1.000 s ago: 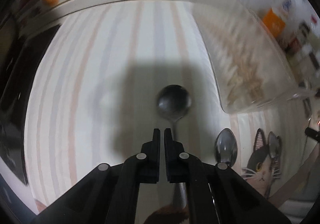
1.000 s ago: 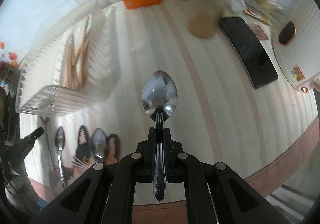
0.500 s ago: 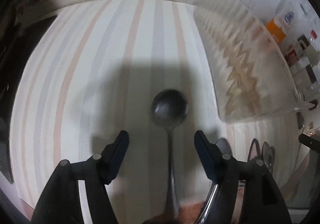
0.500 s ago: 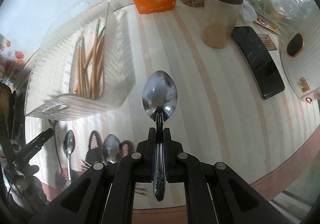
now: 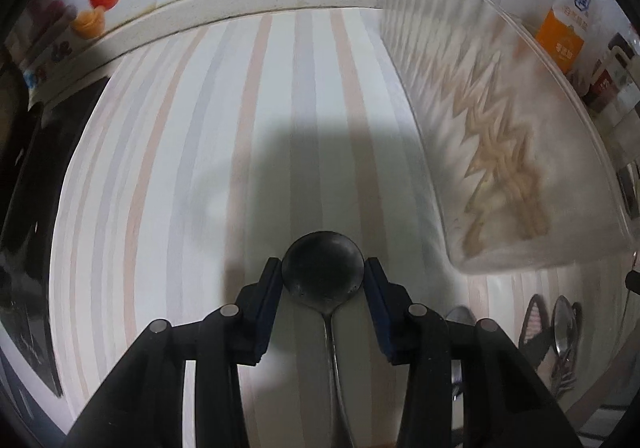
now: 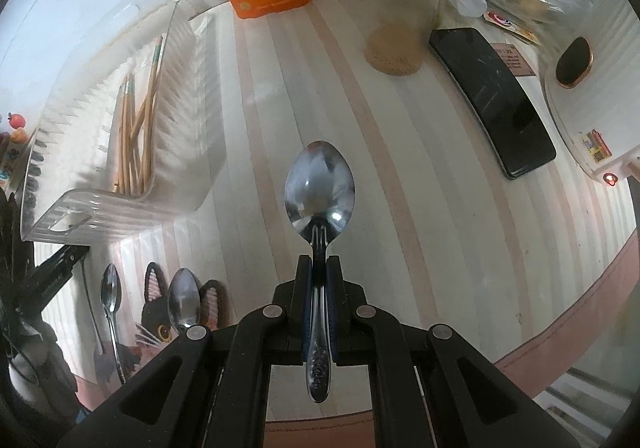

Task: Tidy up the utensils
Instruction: 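Carry both spoons into the clear basket and open both tools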

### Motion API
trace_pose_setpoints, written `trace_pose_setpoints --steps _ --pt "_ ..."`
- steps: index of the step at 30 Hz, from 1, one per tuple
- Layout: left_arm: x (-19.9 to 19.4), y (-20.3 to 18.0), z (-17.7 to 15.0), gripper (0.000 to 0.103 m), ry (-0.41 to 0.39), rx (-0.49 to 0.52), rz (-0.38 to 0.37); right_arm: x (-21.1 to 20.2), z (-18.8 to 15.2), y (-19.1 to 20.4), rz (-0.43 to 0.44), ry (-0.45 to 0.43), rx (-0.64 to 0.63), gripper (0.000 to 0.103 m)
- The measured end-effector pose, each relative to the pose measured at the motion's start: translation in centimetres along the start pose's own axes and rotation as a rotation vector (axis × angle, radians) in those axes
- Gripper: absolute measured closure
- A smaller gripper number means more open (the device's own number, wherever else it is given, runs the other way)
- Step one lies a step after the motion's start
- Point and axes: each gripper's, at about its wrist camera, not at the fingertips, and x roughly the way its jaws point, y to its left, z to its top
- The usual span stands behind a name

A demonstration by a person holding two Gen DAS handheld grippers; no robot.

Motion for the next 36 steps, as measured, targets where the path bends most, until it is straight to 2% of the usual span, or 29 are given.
trace_pose_setpoints --steps 7,12,17,21,23,27,30,32,33,36 --pt "-4.6 2.3 -1.4 0.065 -0.045 -0.081 -0.022 -2.0 0.9 1.3 0.047 -0.046 -0.030 0.096" --pt "-10.9 3.0 -1.1 0.065 -0.126 -0.137 -0.091 -4.8 2.4 2.9 0.128 -0.092 -0.054 0.096" --pt "-17.7 2.4 2.6 0.065 -0.222 -0.176 -0.205 -8.5 5.1 5.9 0.237 -0.147 -0.103 0.096" --pt "-19.7 0.8 6.5 0.065 -0.243 -0.184 -0.312 -9.2 8.1 9.3 0.287 -0.154 -0.151 0.096" --pt "-19.3 -0.1 8.8 0.065 -0.230 -0.171 -0.339 -8.6 9.6 10.9 0.279 -0.145 -0.176 0.096" --pt "-14.9 -2.4 12.8 0.065 -0.131 -0.160 -0.361 -6.2 11.9 12.6 0.257 -0.107 -0.185 0.096" --pt "-11.7 -3.6 14.2 0.064 -0.055 -0.147 -0.363 -4.2 12.9 13.2 0.246 -0.062 -0.187 0.096" --pt "-10.1 -4.3 14.6 0.064 -0.010 -0.133 -0.335 -3.0 13.3 13.0 0.262 -0.021 -0.172 0.095" --pt "-9.9 -4.4 14.5 0.064 0.008 -0.129 -0.326 -2.7 13.4 12.9 0.269 -0.005 -0.166 0.093" --pt "-10.0 -4.7 13.8 0.064 -0.007 -0.116 -0.262 -3.5 13.2 12.0 0.283 -0.023 -0.143 0.066"
